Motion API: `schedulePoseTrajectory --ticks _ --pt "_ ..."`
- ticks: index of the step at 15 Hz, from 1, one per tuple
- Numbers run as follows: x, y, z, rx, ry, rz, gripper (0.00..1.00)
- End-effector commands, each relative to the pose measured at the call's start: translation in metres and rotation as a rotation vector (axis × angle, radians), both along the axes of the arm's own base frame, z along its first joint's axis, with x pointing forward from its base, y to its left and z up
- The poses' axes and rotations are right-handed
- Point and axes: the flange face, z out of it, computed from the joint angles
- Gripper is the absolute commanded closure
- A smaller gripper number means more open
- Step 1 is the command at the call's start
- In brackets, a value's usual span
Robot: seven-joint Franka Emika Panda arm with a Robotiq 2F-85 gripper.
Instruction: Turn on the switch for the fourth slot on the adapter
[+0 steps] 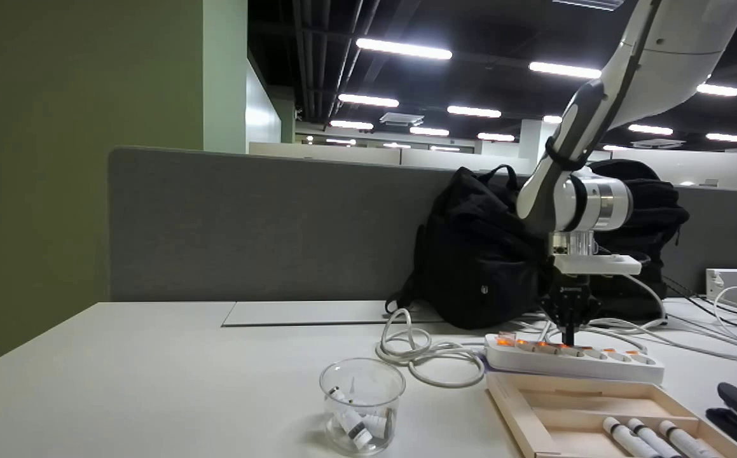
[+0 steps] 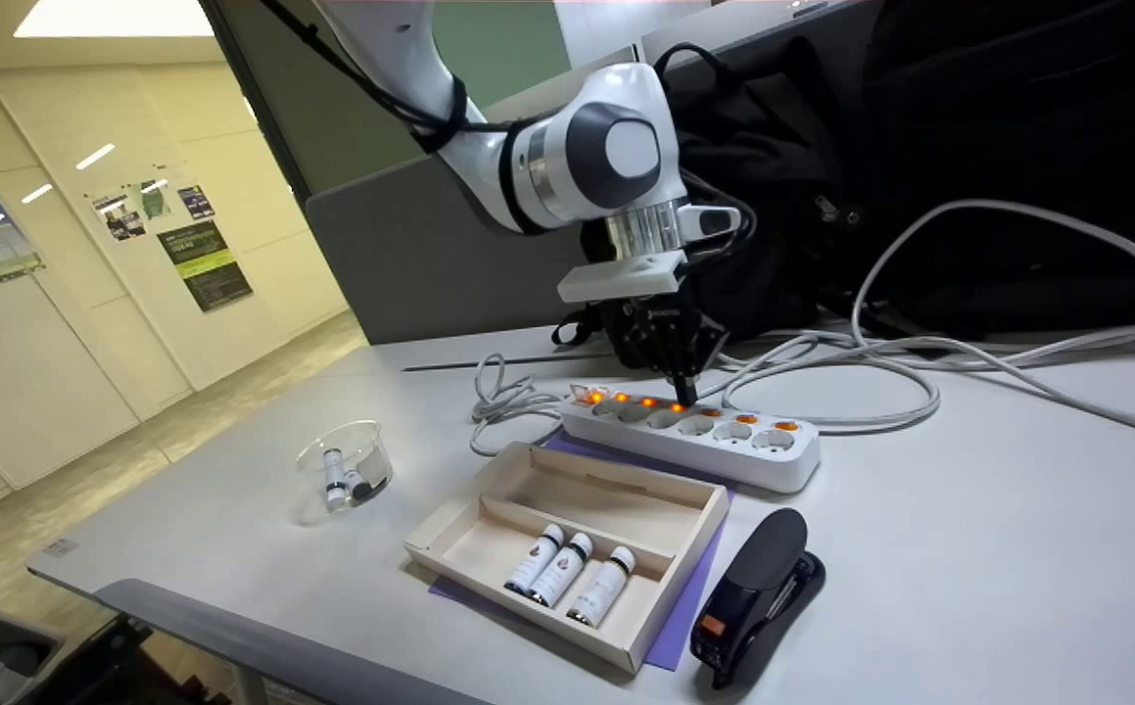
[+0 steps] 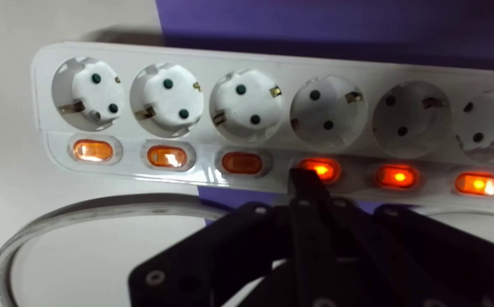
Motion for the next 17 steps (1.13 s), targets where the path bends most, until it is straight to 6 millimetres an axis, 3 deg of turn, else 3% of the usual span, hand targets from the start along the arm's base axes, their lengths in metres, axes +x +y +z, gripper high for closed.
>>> schedulePoseTrajectory --ticks 1,3,7,8,9,11,12,13,15,17 --pt "-0.010 0.005 -0.024 -0.069 0.023 0.008 1.00" --pt "-0.003 0.009 -0.011 -0.028 0.026 0.007 1.00" --pt "0.015 0.010 0.049 0.077 -0.017 0.004 1.00" --pt "0.017 0.011 0.064 0.097 -0.023 0.009 0.74" --pt "0.020 0.011 0.077 0.113 -0.031 0.011 0.74" --pt "0.020 0.005 0.099 0.131 -0.018 0.022 0.61" --pt "0.021 0.011 0.075 0.100 -0.026 0.020 0.53" --pt "0.022 0.009 0.087 0.102 -0.031 0.023 0.71" --pt "0.021 0.009 0.084 0.102 -0.030 0.024 0.57" --pt "0.020 0.011 0.074 0.103 -0.020 0.026 0.52"
